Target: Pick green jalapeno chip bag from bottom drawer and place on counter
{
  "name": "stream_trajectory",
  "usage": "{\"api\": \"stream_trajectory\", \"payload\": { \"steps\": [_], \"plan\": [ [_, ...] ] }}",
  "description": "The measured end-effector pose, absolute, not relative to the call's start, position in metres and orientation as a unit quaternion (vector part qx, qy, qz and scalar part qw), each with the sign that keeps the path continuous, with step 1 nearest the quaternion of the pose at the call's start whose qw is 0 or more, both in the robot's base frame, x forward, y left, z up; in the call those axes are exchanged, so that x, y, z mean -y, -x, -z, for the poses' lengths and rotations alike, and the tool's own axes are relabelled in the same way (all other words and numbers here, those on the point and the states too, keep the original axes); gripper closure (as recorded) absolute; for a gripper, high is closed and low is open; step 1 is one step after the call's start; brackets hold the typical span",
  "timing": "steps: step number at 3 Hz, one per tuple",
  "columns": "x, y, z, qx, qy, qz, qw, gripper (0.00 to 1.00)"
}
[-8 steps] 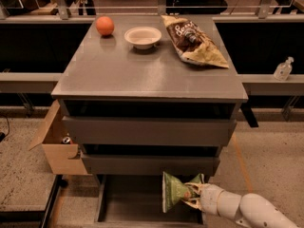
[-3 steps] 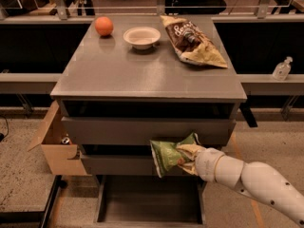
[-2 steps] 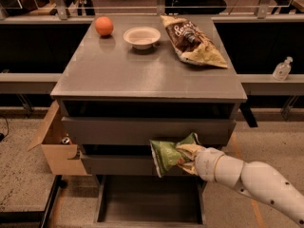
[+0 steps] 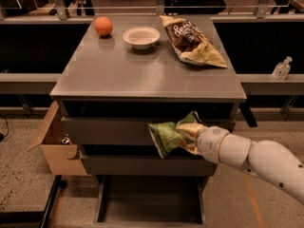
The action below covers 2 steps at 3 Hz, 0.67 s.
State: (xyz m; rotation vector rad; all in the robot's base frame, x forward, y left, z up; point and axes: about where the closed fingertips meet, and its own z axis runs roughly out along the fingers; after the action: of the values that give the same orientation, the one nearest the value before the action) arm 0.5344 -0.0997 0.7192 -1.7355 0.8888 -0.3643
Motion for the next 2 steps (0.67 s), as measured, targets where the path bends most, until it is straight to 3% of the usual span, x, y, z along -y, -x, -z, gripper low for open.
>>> {"api": "stream_trajectory", "payload": {
  "steps": [2],
  "plan": [
    [0.079,-0.539,-0.82,-0.266,0.754,0.23,0.555,1.0]
  ]
}}
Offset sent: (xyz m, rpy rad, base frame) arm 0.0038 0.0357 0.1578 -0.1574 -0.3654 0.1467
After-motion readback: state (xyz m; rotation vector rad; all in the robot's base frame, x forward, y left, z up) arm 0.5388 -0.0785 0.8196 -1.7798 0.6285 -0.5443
